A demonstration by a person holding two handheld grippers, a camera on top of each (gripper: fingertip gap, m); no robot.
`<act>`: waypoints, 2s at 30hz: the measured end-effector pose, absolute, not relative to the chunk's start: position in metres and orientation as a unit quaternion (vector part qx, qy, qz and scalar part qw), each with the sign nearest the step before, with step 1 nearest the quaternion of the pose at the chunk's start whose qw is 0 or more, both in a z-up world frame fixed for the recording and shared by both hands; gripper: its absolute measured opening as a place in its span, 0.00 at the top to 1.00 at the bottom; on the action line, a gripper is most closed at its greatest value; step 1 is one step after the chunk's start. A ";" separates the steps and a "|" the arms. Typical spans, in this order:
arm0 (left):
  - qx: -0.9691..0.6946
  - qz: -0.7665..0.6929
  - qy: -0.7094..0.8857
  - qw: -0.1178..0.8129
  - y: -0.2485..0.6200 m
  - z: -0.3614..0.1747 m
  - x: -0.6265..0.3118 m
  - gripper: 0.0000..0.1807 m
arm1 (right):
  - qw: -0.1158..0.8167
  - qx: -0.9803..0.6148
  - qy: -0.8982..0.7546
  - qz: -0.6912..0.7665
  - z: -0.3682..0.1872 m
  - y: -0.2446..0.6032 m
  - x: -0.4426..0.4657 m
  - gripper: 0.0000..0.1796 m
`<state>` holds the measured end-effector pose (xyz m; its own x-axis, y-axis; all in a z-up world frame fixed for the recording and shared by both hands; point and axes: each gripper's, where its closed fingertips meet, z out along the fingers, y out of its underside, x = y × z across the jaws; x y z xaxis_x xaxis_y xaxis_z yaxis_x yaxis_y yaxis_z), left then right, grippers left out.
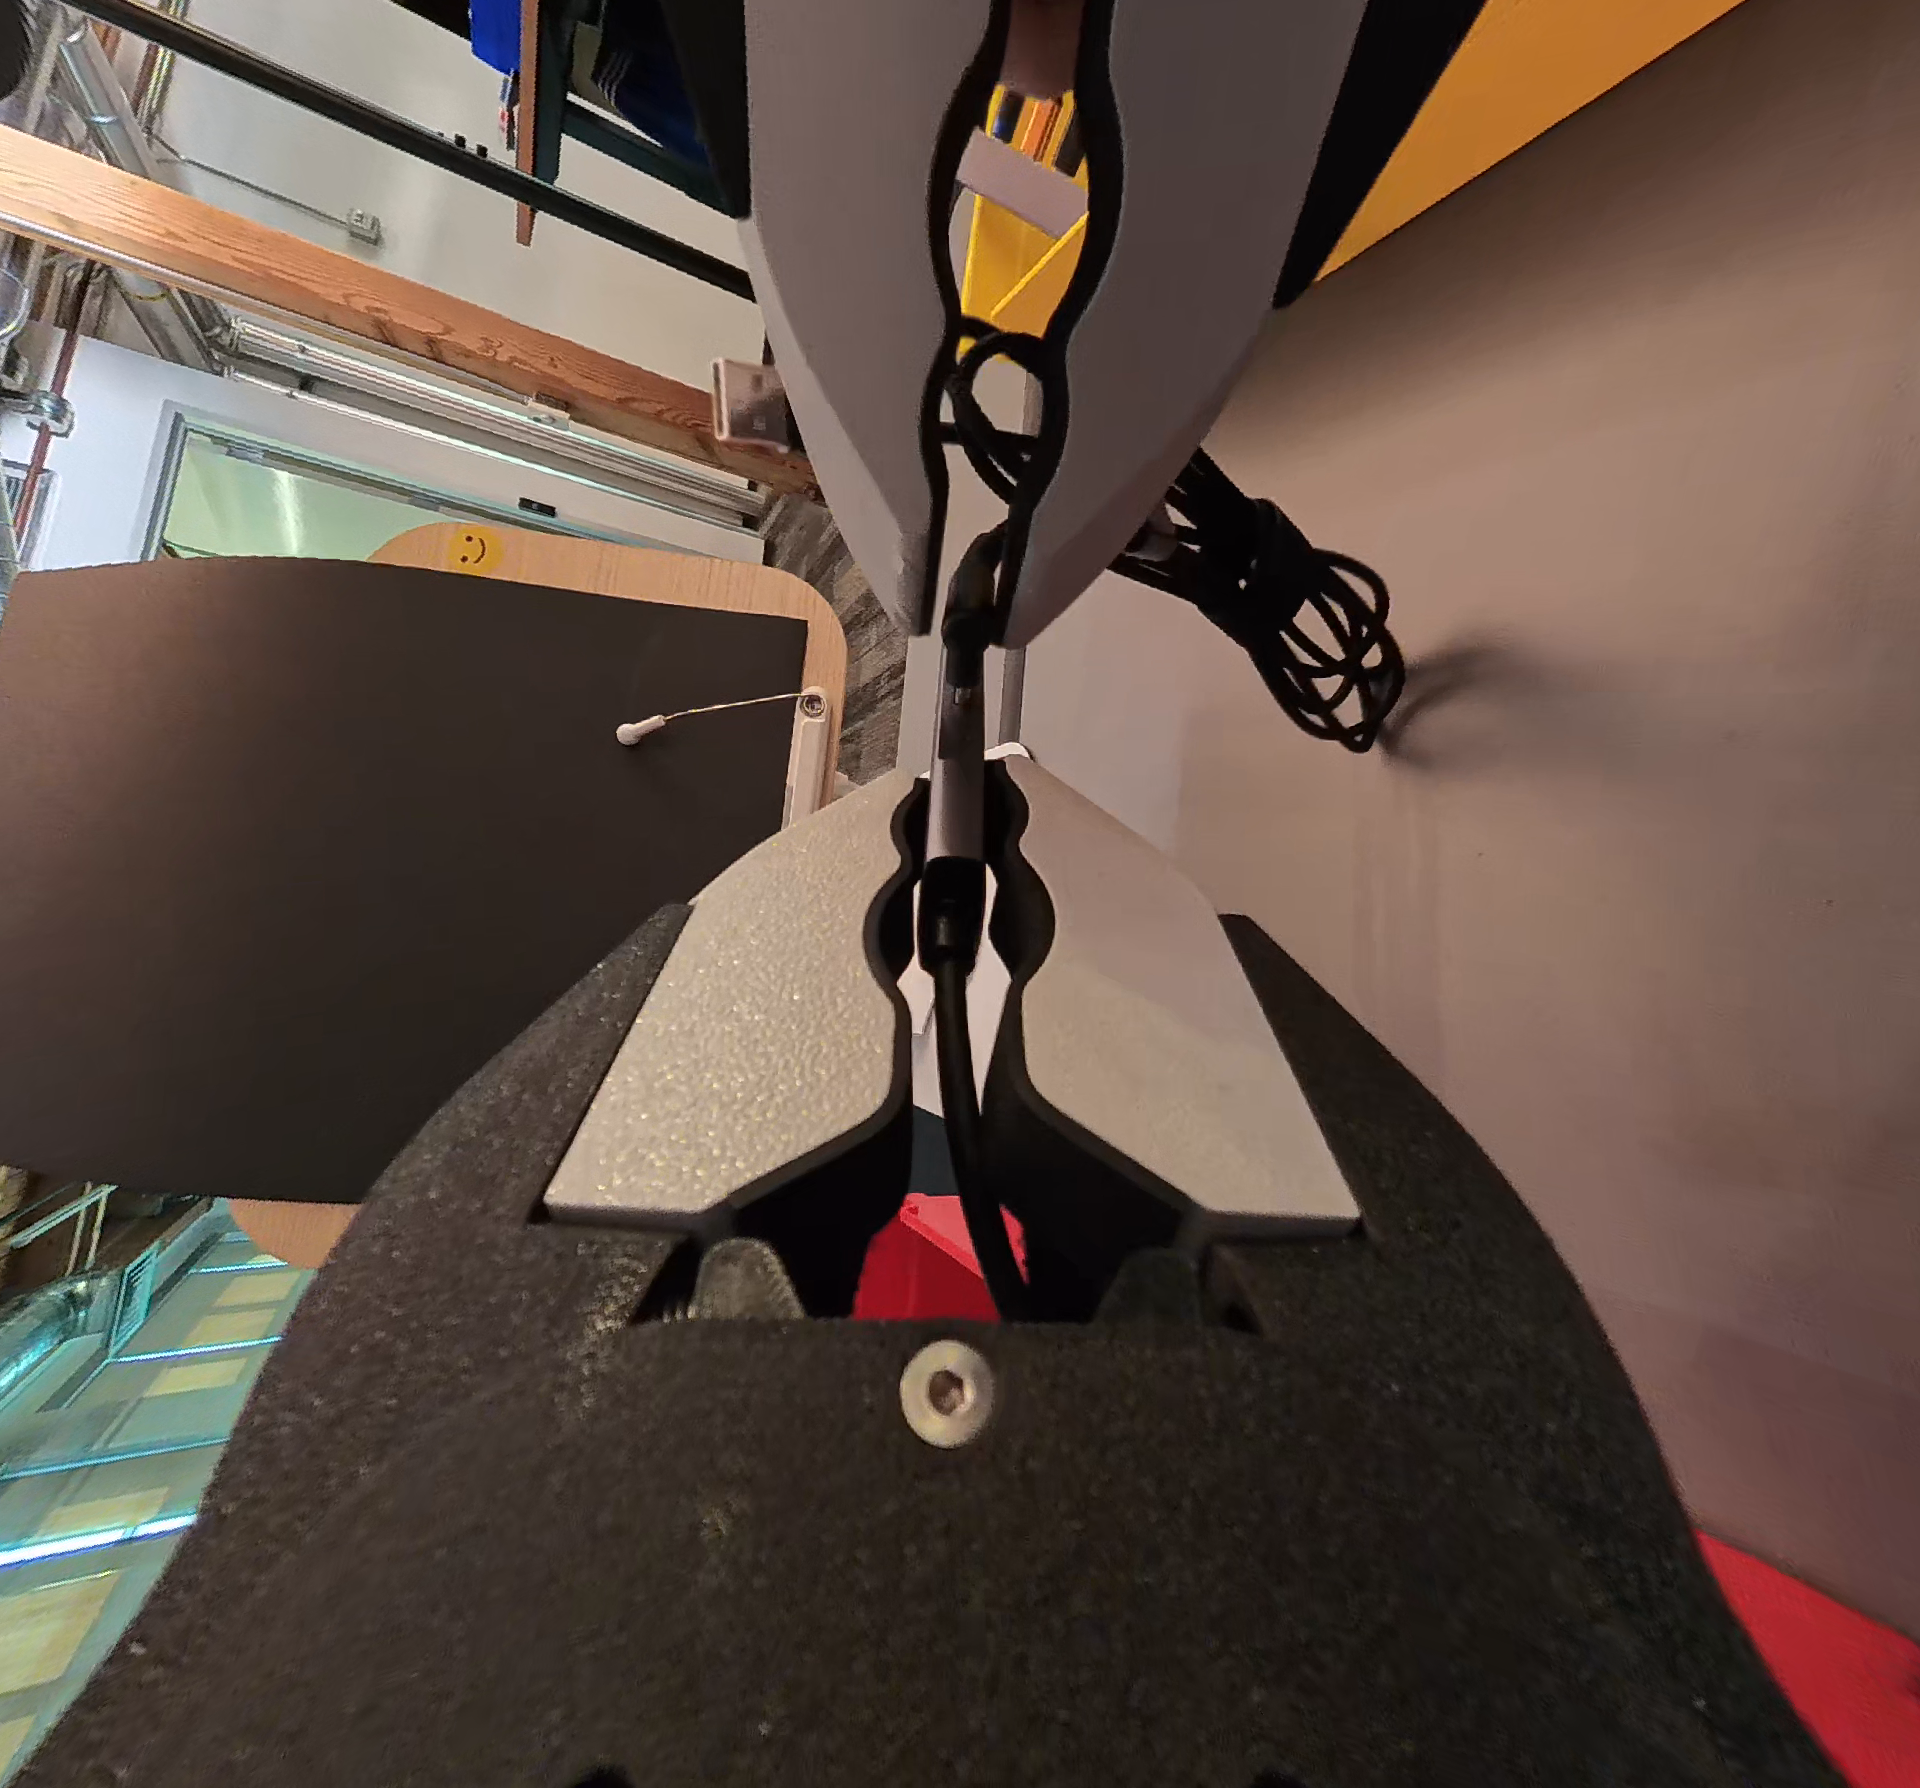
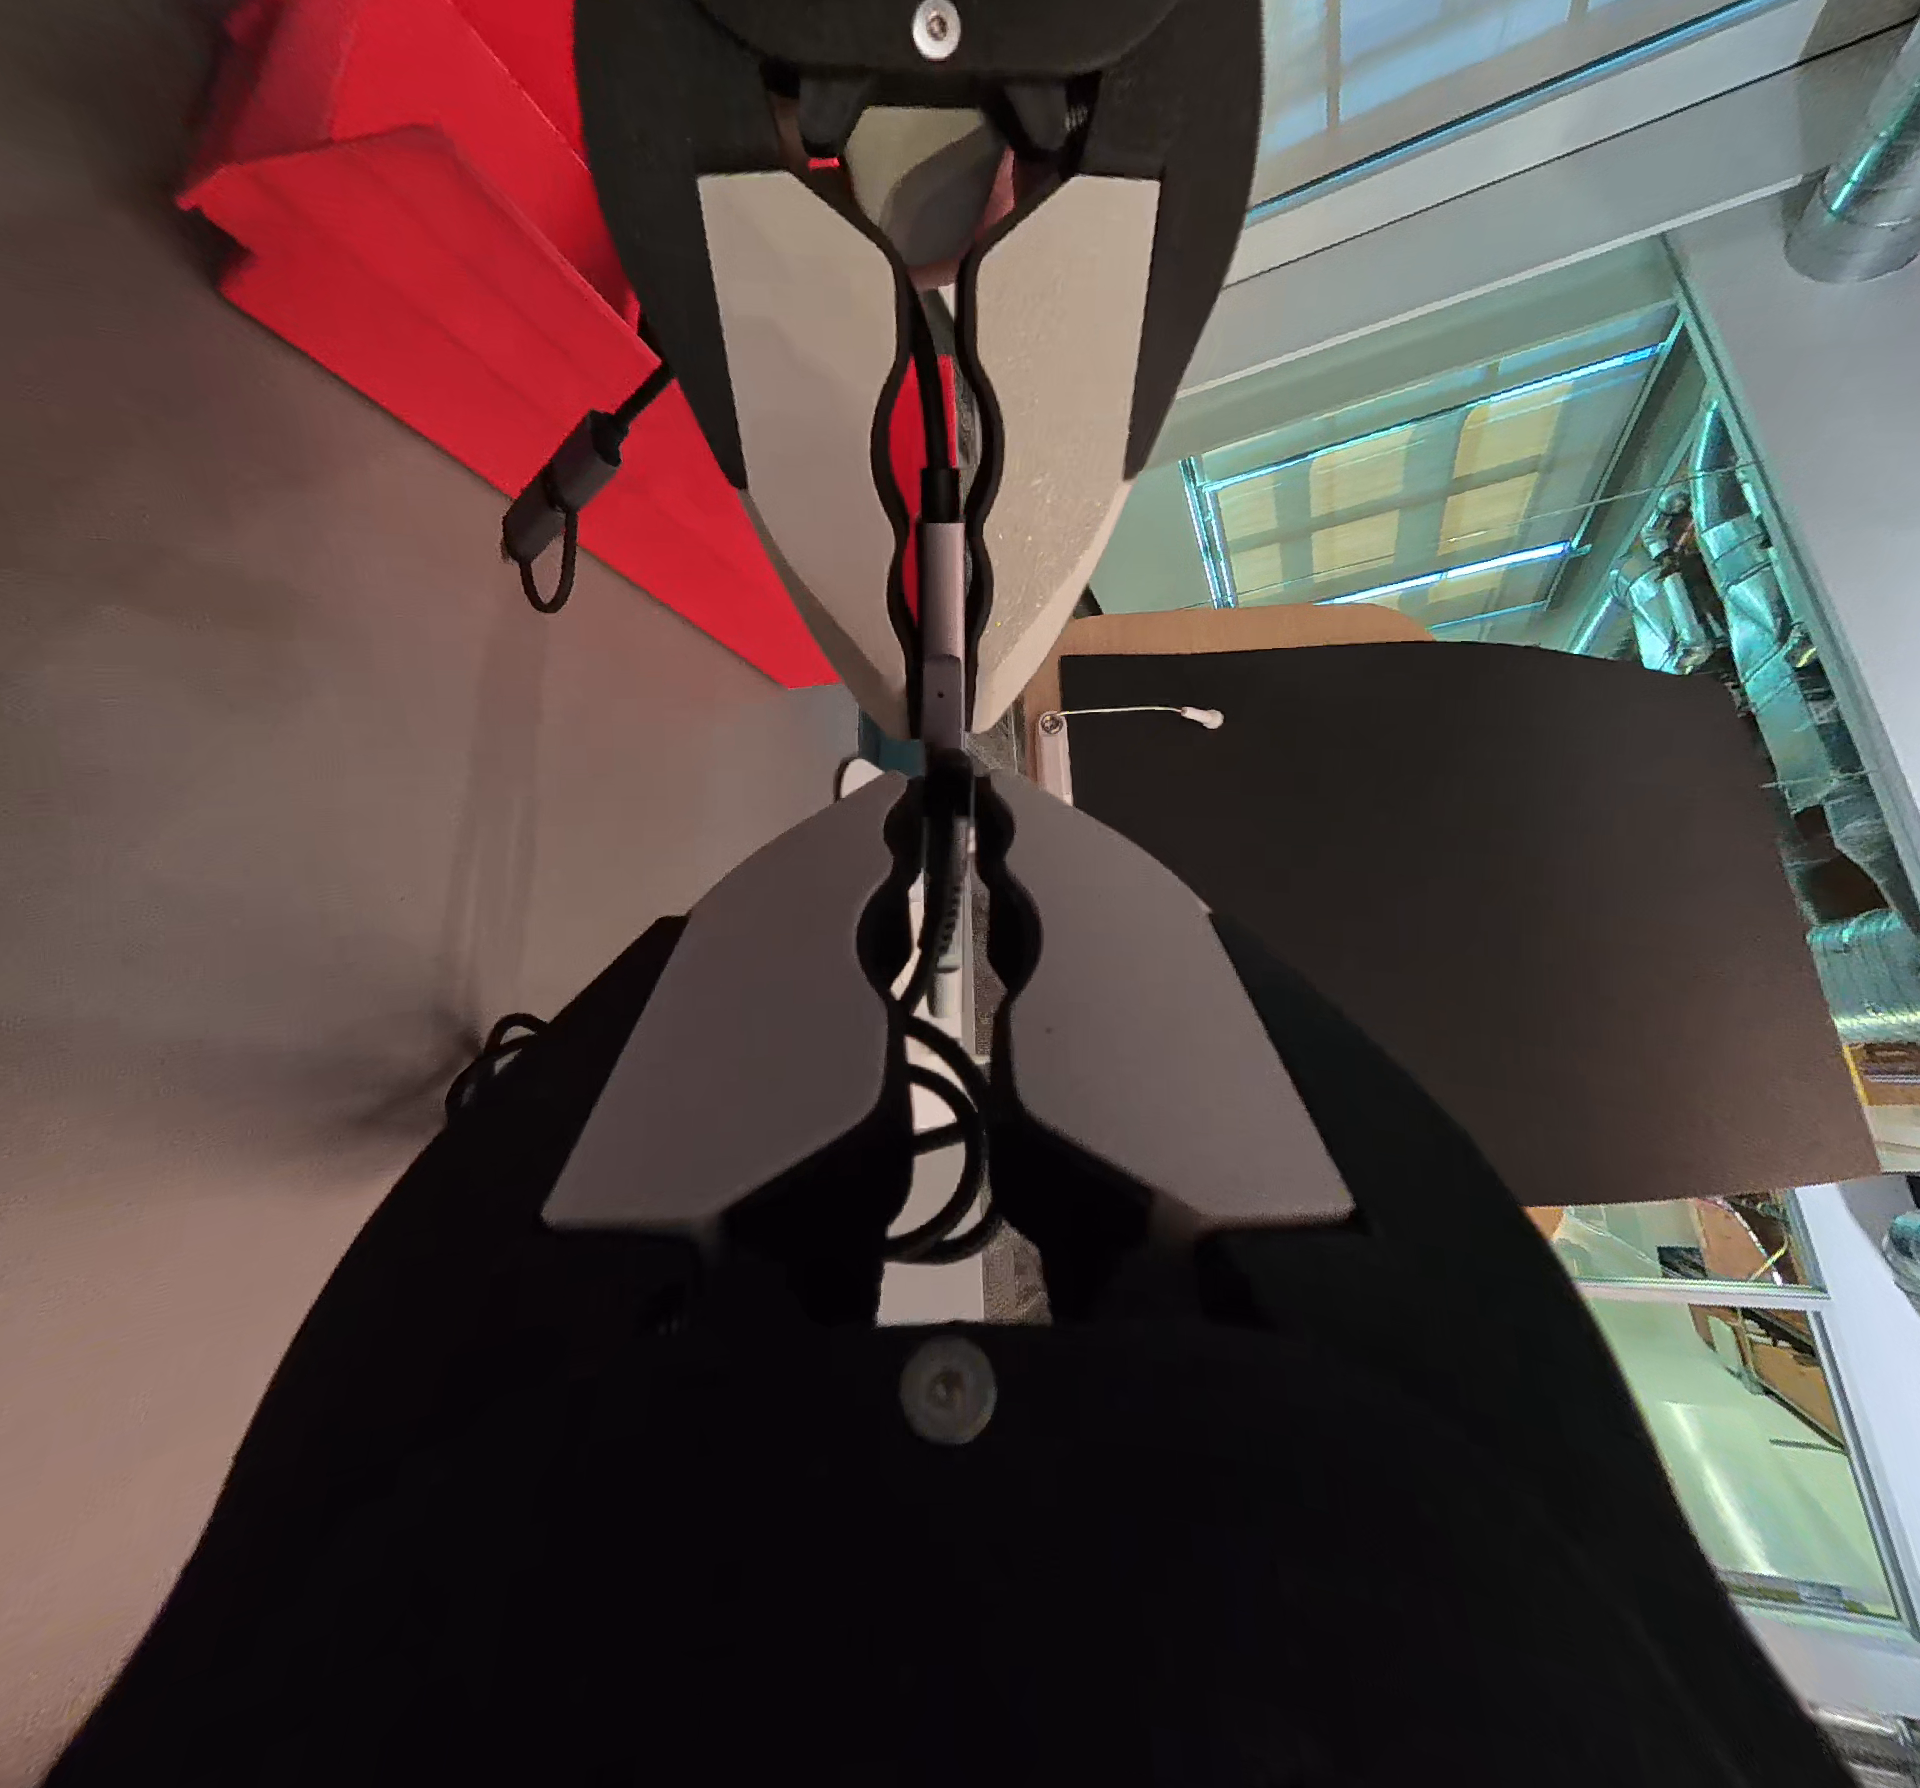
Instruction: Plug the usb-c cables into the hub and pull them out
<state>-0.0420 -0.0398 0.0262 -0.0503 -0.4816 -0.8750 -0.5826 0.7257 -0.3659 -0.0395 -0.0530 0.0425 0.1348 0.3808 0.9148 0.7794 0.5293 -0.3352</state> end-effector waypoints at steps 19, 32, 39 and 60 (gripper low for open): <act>-0.341 0.047 0.736 0.583 -0.052 0.027 -0.037 0.95 | 0.574 -0.455 -0.661 -0.163 0.041 -0.063 -0.036 0.95; -0.412 -0.011 0.648 0.641 -0.038 0.058 -0.041 0.89 | 0.641 -0.399 -0.589 -0.288 0.070 -0.050 -0.033 0.95; -0.499 -0.290 0.550 0.603 -0.050 0.090 -0.054 0.70 | 0.657 -0.397 -0.545 -0.337 0.078 -0.042 -0.027 0.95; -0.543 -0.370 0.510 0.555 -0.039 0.077 -0.038 0.86 | 0.669 -0.364 -0.513 -0.396 0.080 -0.041 -0.035 0.95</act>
